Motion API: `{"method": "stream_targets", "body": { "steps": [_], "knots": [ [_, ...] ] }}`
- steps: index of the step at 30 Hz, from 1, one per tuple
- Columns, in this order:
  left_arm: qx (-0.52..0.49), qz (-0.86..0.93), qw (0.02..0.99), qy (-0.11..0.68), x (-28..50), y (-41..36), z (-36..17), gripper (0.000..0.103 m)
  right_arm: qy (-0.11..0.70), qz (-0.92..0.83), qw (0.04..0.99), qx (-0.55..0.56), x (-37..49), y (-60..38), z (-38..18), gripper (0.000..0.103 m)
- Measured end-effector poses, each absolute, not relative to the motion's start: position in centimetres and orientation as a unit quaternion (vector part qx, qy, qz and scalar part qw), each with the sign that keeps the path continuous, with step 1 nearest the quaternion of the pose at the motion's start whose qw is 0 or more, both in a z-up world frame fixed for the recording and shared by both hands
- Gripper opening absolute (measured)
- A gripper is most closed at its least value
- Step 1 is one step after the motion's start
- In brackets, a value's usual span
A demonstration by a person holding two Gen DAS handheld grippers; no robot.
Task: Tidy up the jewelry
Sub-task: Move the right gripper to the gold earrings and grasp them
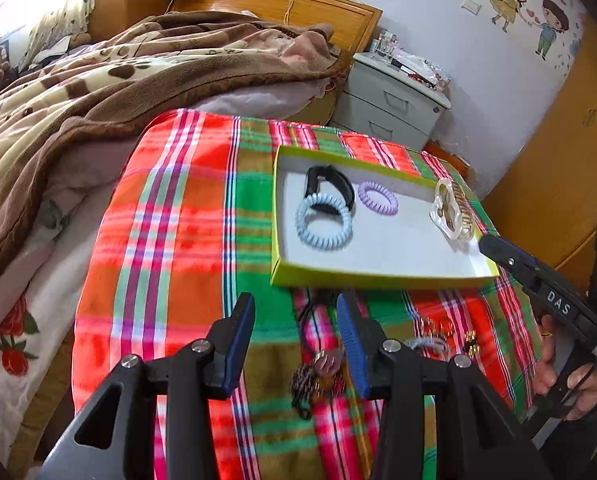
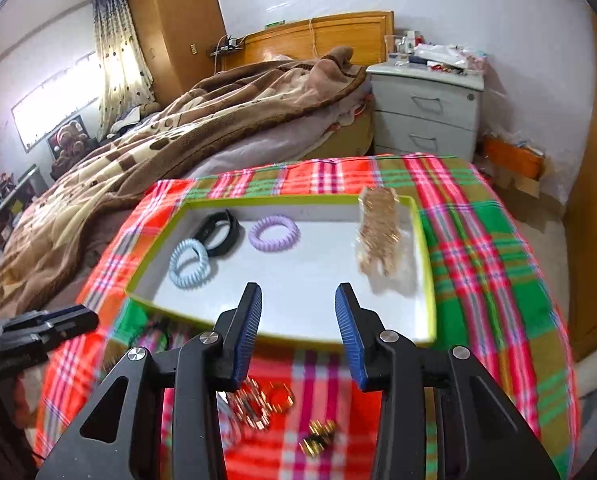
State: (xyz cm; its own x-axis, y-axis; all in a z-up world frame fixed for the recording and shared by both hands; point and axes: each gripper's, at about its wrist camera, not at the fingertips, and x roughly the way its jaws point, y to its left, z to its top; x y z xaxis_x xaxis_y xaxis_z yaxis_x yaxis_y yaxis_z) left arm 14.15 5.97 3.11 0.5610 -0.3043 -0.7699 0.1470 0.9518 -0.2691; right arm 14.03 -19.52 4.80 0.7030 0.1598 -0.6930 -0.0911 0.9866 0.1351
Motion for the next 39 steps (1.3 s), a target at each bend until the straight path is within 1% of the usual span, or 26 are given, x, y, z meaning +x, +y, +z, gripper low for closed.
{"method": "stream_targets", "body": {
  "steps": [4,11,18,26,36,37,39],
  "knots": [
    [-0.078,-0.130,0.882,0.447,12.7,6.3,2.7,0.049,0.381,0.064,0.921,0.046,12.0,-20.3,4.2,0.040],
    [-0.062,-0.140,0.876,0.458,11.3,5.8,1.2,0.050,0.396,0.029,0.915,0.068,9.3,-22.9,2.1,0.040],
    [-0.072,-0.139,0.871,0.466,10.8,5.6,-0.2,0.050,0.416,0.052,0.903,0.092,8.1,-23.1,0.4,0.041],
    [-0.075,-0.138,0.868,0.471,10.6,5.6,-0.6,0.050,0.430,0.067,0.898,0.059,9.0,-20.3,-0.3,0.041],
    [-0.072,-0.139,0.868,0.470,10.0,5.4,-0.5,0.050,0.444,0.045,0.895,0.029,9.2,-19.7,-0.9,0.040],
    [-0.071,-0.140,0.869,0.470,10.0,5.3,-0.5,0.050,0.443,0.040,0.895,0.024,9.2,-19.6,-0.9,0.039],
    [-0.070,-0.140,0.867,0.473,10.0,5.2,-0.6,0.050,0.443,0.034,0.896,0.013,9.1,-19.5,-0.9,0.029]
  ]
}}
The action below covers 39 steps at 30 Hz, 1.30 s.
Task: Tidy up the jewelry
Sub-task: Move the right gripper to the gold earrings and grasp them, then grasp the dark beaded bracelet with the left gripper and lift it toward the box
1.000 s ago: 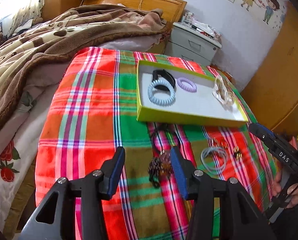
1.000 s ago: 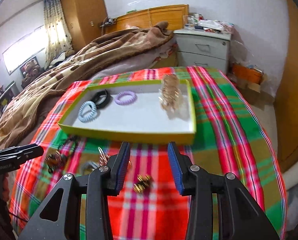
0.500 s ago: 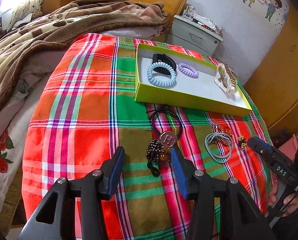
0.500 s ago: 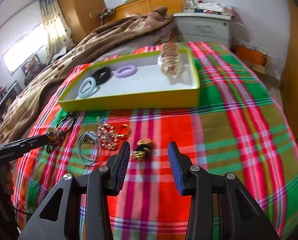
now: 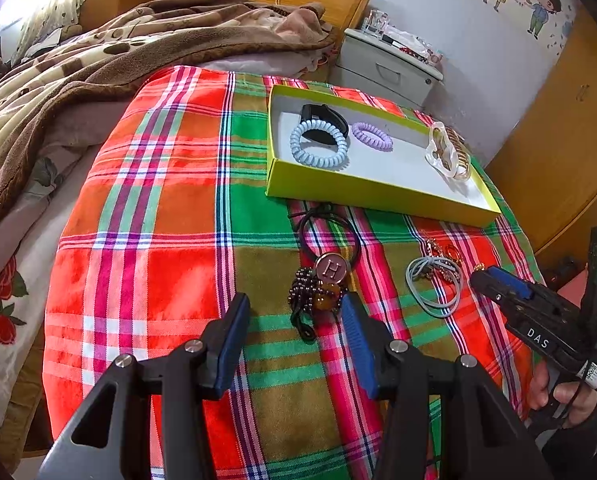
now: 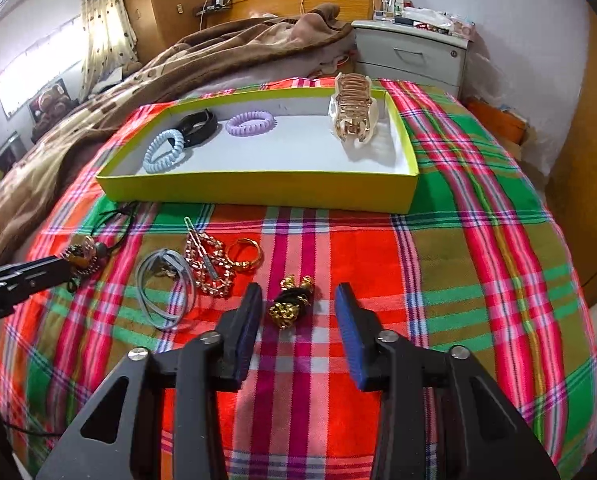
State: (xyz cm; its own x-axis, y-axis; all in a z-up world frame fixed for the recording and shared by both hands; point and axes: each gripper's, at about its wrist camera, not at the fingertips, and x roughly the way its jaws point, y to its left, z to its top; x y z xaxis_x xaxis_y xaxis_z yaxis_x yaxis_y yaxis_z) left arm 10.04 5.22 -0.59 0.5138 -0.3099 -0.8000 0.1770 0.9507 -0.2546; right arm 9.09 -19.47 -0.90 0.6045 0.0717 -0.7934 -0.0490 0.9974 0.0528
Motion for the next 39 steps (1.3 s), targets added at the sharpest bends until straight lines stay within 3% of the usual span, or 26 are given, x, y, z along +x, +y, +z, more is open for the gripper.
{"method": "stream_targets", "body": {
  "steps": [3,27,33,39],
  "knots": [
    [-0.069,-0.142,0.866,0.474,10.0,5.0,-0.6,0.050,0.443,0.038,0.895,0.016,9.1,-19.6,-0.9,0.018],
    [-0.032,-0.130,0.870,0.475,11.2,2.8,-1.1,0.050,0.422,0.028,0.904,0.063,8.1,-21.9,0.0,0.017],
    [-0.036,-0.129,0.869,0.477,11.3,2.8,-1.1,0.029,0.422,0.028,0.904,0.066,8.0,-22.1,0.0,0.017],
    [-0.037,-0.129,0.868,0.477,10.9,3.0,-1.0,0.029,0.420,0.027,0.905,0.066,7.9,-22.1,0.0,0.017]
  ]
}}
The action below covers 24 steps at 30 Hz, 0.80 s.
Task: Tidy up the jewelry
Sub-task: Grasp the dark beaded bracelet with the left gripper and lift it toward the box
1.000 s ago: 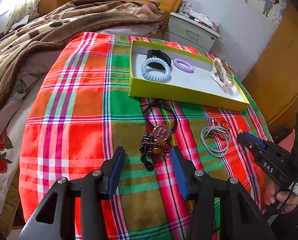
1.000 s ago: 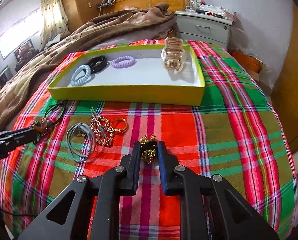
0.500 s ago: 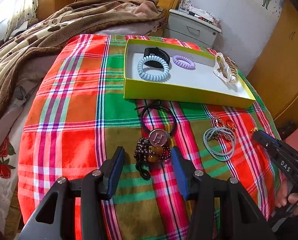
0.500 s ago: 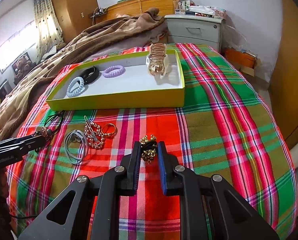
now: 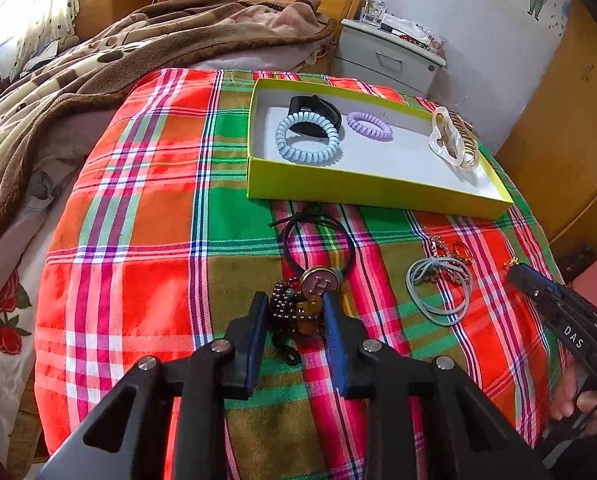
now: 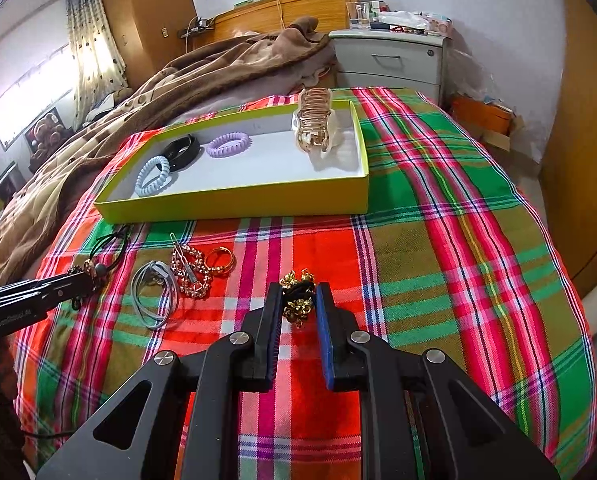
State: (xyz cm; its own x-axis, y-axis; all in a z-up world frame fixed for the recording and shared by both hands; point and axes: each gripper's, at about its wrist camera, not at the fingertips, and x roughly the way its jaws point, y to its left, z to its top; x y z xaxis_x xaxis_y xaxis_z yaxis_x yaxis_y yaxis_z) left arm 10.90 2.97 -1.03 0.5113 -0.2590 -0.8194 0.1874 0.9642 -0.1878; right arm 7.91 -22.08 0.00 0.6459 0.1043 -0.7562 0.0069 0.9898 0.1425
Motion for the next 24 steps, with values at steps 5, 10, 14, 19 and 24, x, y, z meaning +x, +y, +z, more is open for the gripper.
{"method": "stream_targets", "body": {
  "steps": [5,10,14,19,24],
  "knots": [
    [-0.041,-0.145,0.868,0.472,10.0,3.1,-0.3,0.029,0.418,0.024,0.906,0.070,7.7,-22.2,0.2,0.017],
    [-0.044,-0.179,0.864,0.468,8.6,2.7,0.6,0.029,0.418,0.022,0.905,0.072,7.5,-22.5,0.2,0.017],
    [-0.044,-0.215,0.853,0.473,7.6,2.0,1.0,0.029,0.418,0.021,0.905,0.074,7.4,-22.6,0.2,0.017],
    [-0.049,-0.232,0.866,0.440,6.7,1.9,3.5,0.029,0.416,0.024,0.906,0.079,7.3,-22.6,0.3,0.017],
    [-0.058,-0.215,0.871,0.437,7.3,2.5,4.0,0.029,0.410,0.026,0.908,0.077,7.1,-22.5,0.8,0.017]
  ]
}}
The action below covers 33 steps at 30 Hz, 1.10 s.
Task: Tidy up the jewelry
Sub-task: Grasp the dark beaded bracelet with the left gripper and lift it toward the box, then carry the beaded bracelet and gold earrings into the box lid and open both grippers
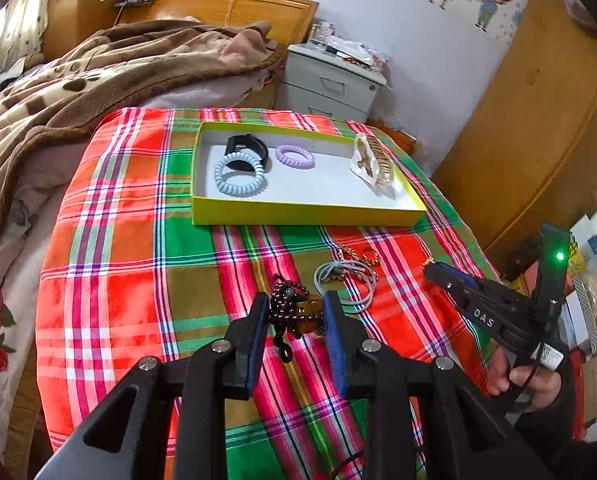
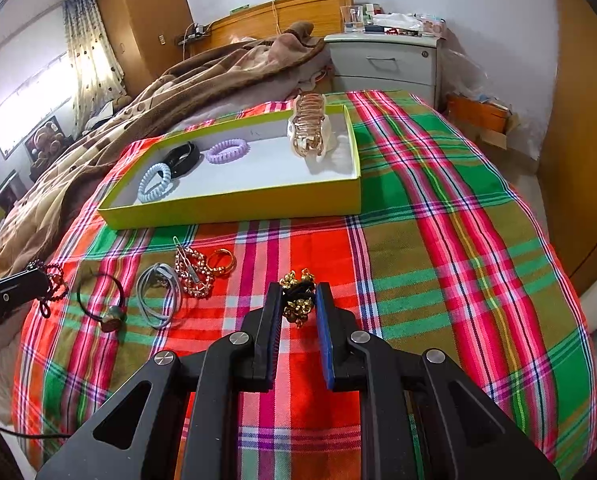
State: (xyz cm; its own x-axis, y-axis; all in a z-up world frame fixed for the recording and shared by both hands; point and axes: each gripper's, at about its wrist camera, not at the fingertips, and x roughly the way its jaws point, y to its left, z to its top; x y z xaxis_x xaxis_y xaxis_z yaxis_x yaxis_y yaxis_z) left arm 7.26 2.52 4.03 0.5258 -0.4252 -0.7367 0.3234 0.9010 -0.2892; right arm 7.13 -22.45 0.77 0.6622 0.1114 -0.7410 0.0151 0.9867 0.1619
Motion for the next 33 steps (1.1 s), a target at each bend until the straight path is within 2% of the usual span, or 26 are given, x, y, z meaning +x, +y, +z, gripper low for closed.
{"method": "stream_targets", "body": {
  "steps": [20,33],
  "knots": [
    [-0.044,-0.208,0.888,0.408,11.0,2.3,6.8,0.029,0.366,0.051,0.927,0.065,10.1,-21.4,5.2,0.017],
    [-0.032,-0.231,0.883,0.409,17.5,-0.7,7.1,0.029,0.375,0.069,0.923,0.056,16.2,-19.7,4.5,0.017]
  ]
}}
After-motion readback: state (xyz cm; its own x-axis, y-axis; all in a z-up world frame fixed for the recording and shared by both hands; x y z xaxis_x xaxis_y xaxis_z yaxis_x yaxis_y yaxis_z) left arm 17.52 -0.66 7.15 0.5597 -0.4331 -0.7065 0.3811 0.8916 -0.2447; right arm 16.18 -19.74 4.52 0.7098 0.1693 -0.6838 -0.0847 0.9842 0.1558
